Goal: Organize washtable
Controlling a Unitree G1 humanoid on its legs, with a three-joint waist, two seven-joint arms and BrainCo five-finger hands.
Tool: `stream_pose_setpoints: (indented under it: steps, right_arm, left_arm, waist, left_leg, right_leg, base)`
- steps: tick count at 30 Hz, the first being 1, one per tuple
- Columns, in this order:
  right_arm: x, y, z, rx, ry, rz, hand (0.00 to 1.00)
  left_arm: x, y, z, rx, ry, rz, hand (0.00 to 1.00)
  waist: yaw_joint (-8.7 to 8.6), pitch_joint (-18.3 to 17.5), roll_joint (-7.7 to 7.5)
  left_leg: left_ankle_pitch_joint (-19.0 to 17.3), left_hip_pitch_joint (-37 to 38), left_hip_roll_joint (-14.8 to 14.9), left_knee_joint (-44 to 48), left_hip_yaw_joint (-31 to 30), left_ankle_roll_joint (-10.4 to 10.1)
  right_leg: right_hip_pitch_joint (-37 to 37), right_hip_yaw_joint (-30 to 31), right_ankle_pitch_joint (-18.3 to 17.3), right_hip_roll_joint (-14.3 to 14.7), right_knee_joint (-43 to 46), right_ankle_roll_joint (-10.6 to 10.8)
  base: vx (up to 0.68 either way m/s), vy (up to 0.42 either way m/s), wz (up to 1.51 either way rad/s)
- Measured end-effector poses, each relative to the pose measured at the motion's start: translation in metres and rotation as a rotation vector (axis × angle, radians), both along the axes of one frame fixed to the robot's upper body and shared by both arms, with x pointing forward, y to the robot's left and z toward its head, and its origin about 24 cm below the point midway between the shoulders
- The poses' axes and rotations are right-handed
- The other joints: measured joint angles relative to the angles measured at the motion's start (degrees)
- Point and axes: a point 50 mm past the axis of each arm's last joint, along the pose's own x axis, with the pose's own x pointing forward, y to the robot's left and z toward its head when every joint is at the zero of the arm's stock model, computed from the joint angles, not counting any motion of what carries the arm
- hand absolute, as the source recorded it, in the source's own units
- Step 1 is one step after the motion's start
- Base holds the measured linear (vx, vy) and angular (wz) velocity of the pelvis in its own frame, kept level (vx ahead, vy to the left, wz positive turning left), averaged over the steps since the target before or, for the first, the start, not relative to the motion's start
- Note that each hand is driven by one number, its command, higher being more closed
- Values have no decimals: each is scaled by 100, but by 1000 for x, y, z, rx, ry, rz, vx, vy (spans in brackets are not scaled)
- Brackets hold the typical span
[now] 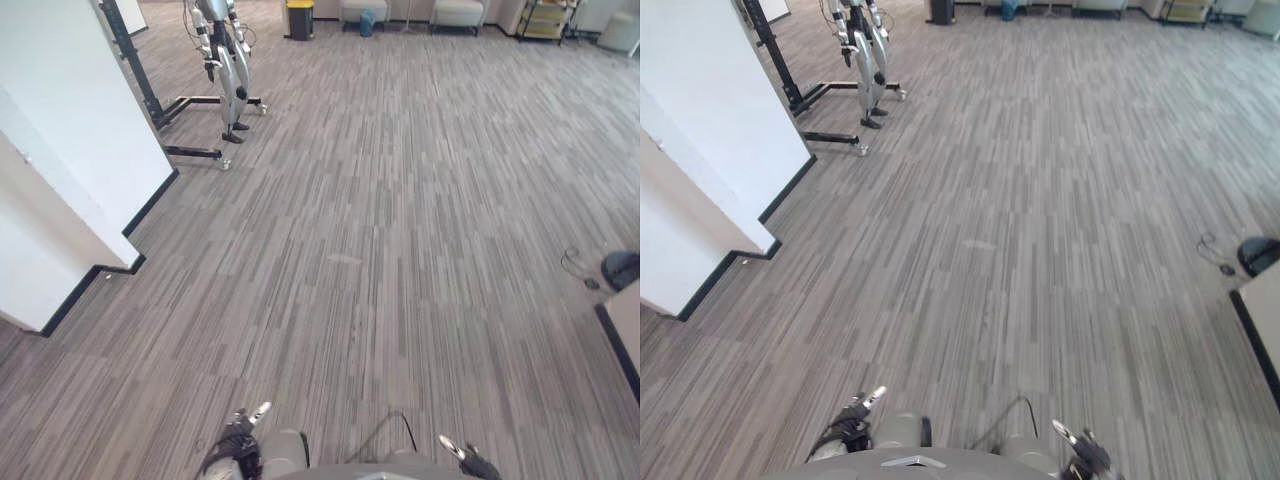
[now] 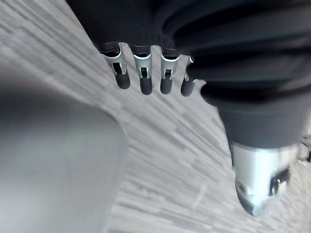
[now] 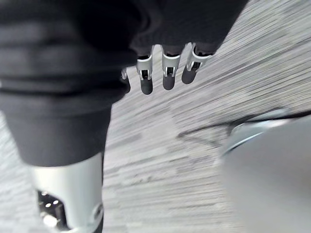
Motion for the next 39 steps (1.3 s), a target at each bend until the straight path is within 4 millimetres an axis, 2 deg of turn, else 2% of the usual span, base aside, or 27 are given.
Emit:
stream_pose_setpoints:
  steps: [1,2,4,5,6,7,8,9,10,12,14,16,18,20,22,23,24,25,26,28,31,32,33,34,35,37,39]
  right_arm:
    - [13,1,4,1,-38,8,0]
    - [38,5,12,5,-113,21,0]
    - [52,5,18,2,-169,11,0]
    - [50,7,17,9,-165,2,0]
    - [39,12,11,36,-135,-25,0]
    - [25,19,4,65,-101,-63,0]
    - [19,21,2,76,-88,-82,0]
    - [3,25,-4,95,-45,-105,0]
    - [-6,26,-7,102,-18,-108,0]
    - [-19,17,-9,93,12,-105,0]
    - [-23,15,-9,89,7,-109,0]
    - [-23,13,-7,78,-6,-111,0]
    - [-26,14,-7,76,-4,-110,0]
    - [-25,14,-7,76,-4,-104,0]
    - [-27,12,-7,70,2,-95,0]
    - [-23,15,-7,77,1,-79,0]
    - [-19,13,-6,69,-1,-60,0]
    - [-15,9,-4,51,-10,-34,0]
    - [-10,6,-2,38,-18,-20,0]
    - [-3,7,-1,33,-30,-15,0]
    - [13,17,1,69,-75,-45,0]
    - [19,18,3,70,-93,-43,0]
    - [22,19,4,71,-103,-41,0]
    - [22,18,4,69,-102,-40,0]
    - [19,23,2,80,-90,-38,0]
    - [6,36,-4,109,-55,-26,0]
    - [-2,37,-6,111,-33,-25,0]
  left_arm:
    - [-2,3,0,2,6,10,0]
    - [-14,10,-4,7,49,45,0]
    - [-49,9,-13,-14,162,79,0]
    - [-59,8,-16,-16,207,79,0]
    - [-81,8,-20,-29,298,88,0]
    - [-88,14,-20,-21,324,99,0]
    - [-88,18,-19,-10,325,93,0]
    - [-85,23,-18,12,329,58,0]
    - [-84,23,-18,14,331,43,0]
    - [-66,19,-17,15,289,14,0]
    - [-32,17,-12,28,192,-24,0]
    - [7,6,-4,28,82,-77,0]
    - [52,-12,13,9,-81,-104,0]
    - [64,-24,20,-6,-150,-99,0]
    - [50,-28,14,-20,-118,-86,0]
    - [43,-29,11,-30,-96,-73,0]
    - [39,-32,9,-40,-88,-65,0]
    - [29,-33,5,-57,-59,-36,0]
    - [22,-29,3,-53,-44,-16,0]
    - [4,-20,-4,-45,20,16,0]
    - [-8,-9,-7,-37,47,44,0]
    - [-11,-9,-8,-43,53,63,0]
    - [-13,-8,-8,-45,61,73,0]
    - [-14,-8,-9,-46,65,75,0]
    - [-17,-5,-10,-41,79,87,0]
    - [-23,7,-11,-16,113,95,0]
    - [-25,12,-11,-5,129,88,0]
  waist:
    - [35,-7,-36]
    - [131,-17,-81]
    - [214,-70,-107]
    - [228,-110,-143]
    - [268,-223,-209]
    - [264,-246,-397]
    - [253,-201,-498]
    - [172,-130,-615]
    - [118,-120,-603]
    - [-21,-53,-351]
    - [-43,-51,-201]
    - [-138,-7,-209]
    - [-182,-20,-253]
    - [-189,-45,-288]
    - [-207,-190,-174]
    - [-204,-218,-218]
    - [-184,-179,-102]
    - [-133,-66,104]
    - [-94,-35,137]
    - [-50,-44,221]
    - [10,-16,123]
    - [-13,-16,126]
    - [-5,-26,143]
    - [2,-34,155]
    - [24,-46,88]
    - [-40,-116,-185]
    - [-35,-225,-311]
  left_leg:
    - [-18,-90,-27,-619,51,34]
    - [42,-59,-124,-2291,82,53]
    - [720,21,-253,-4138,-114,-145]
    - [1003,37,-305,-4011,-80,-191]
    - [1131,55,-427,-3724,35,56]
    - [784,169,-661,-3551,124,237]
    - [646,319,-792,-3526,186,319]
    - [404,671,-1045,-3506,255,470]
    - [295,873,-1120,-3506,249,541]
    - [59,1848,-1140,-3858,181,679]
    - [17,2443,-1089,-4421,81,675]
    - [-48,2861,-1049,-4692,-121,679]
    - [-435,3017,-1025,-4618,-319,543]
    - [-886,3183,-1019,-4353,-436,455]
    - [-1220,3433,-820,-4124,-492,303]
    - [-1193,2960,-712,-2971,-525,207]
    - [-894,2527,-533,-1854,-579,-128]
    - [-90,1988,-253,-549,-631,-382]
    - [301,1757,-111,-45,-622,-423]
    - [289,1334,95,612,-465,-346]
    - [-138,1060,204,-742,126,-138]
    - [-185,1129,162,-1998,209,-163]
    - [-22,1366,71,-3519,116,-237]
    - [433,1460,29,-4156,23,-210]
    - [804,1633,-98,-4380,69,-184]
    - [789,1871,-307,-4663,225,-135]
    - [802,1973,-439,-4867,329,-106]
  right_leg:
    - [146,79,26,-43,-102,125]
    - [411,208,-82,-154,-273,269]
    - [862,391,-385,-341,-455,489]
    - [946,449,-456,-425,-426,523]
    - [851,505,-494,-566,80,538]
    - [392,505,-396,-826,1354,710]
    - [95,516,-170,-985,2158,907]
    - [-401,540,682,-1272,3552,1104]
    - [-604,507,957,-1378,4105,1170]
    - [-1237,92,736,-1446,4989,778]
    - [-1712,-319,442,-1310,4345,659]
    - [-1795,-837,350,-1250,2733,634]
    - [-1705,-1159,824,-1240,214,727]
    - [-1753,-941,1095,-1245,-149,696]
    - [-1744,-867,1368,-1090,249,527]
    - [-1712,-987,1360,-1090,550,430]
    - [-1550,-1126,1194,-995,598,374]
    - [-1206,-1209,1016,-777,528,276]
    - [-1055,-1240,934,-673,463,233]
    - [-568,-1233,841,-500,167,164]
    - [102,-1109,897,-523,-497,244]
    - [214,-1055,901,-561,-634,253]
    - [248,-967,885,-566,-688,284]
    - [240,-920,847,-546,-700,356]
    - [313,-783,745,-647,-716,518]
    - [394,-733,697,-869,-797,611]
    - [399,-694,702,-969,-833,627]
  base:
    - [280,-26,-63]
    - [-9,52,-56]
    - [142,112,-55]
    - [577,155,-45]
    - [738,163,-23]
    - [691,156,-5]
    - [522,156,28]
    - [309,119,33]
    - [284,110,26]
    - [104,35,-2]
    - [-157,-12,7]
    - [-336,8,48]
    - [-330,72,57]
    - [-34,-56,24]
    - [241,-201,24]
    - [333,-257,38]
    - [340,-334,30]
    - [248,-263,6]
    - [306,-240,-15]
    - [328,-182,-16]
    - [24,-76,-18]
    - [-179,-10,-33]
    - [-203,20,-37]
    - [-32,77,-47]
    - [129,100,-31]
    - [266,87,-19]
    - [229,60,-11]
